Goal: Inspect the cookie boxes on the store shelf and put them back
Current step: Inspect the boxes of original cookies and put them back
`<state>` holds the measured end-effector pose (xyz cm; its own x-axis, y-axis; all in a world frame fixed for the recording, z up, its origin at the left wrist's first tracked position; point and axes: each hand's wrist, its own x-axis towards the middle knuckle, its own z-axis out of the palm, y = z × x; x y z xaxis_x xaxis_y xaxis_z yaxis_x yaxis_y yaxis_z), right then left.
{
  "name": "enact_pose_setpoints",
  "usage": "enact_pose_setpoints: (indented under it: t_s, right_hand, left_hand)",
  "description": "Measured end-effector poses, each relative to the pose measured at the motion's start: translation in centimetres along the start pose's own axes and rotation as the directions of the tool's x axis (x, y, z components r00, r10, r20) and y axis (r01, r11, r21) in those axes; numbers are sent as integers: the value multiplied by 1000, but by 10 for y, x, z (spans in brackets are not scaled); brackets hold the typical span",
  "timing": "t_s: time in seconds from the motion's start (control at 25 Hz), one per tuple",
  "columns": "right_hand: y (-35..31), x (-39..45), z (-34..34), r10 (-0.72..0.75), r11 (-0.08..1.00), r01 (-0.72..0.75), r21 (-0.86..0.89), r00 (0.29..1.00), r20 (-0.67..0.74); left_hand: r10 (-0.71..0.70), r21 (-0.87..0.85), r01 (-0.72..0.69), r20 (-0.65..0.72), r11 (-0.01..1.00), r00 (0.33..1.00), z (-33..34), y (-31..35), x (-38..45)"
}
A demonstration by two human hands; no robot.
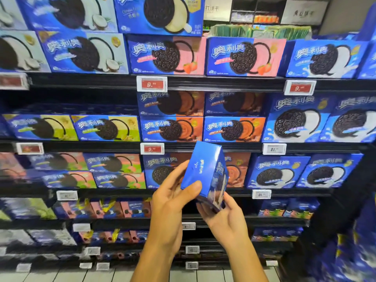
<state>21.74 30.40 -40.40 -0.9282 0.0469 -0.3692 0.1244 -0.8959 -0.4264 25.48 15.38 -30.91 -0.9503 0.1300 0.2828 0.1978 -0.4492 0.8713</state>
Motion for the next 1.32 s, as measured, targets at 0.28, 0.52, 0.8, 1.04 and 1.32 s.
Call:
enact_pose_setpoints:
  t_s: [0.28, 0.52, 0.8, 1.04, 1.32]
  right_hand:
    - [22, -12, 9, -58, 994, 59, 97, 998, -16]
    - [9, -15, 5, -107, 975, 107, 196, 994, -13]
    - [-14, -41, 19, -256, 944, 207, 256, 950, 177]
    - [-34, -57, 30, -282, 949, 221, 226, 914, 291]
    - [-46, -81, 46, -370, 901, 431, -46, 820, 437]
  left_hand:
    - [7, -39, -10, -63, 999, 998, -17, 6, -9]
    - [6, -244, -27, -85, 969, 996, -35, 4, -6]
    - [-33, -381, -2, -86, 924, 996, -48, -1, 0]
    - [-54, -417, 24, -62, 909, 997, -53, -9, 14]
    - [-232, -556, 173, -35, 813, 972, -56, -35, 49]
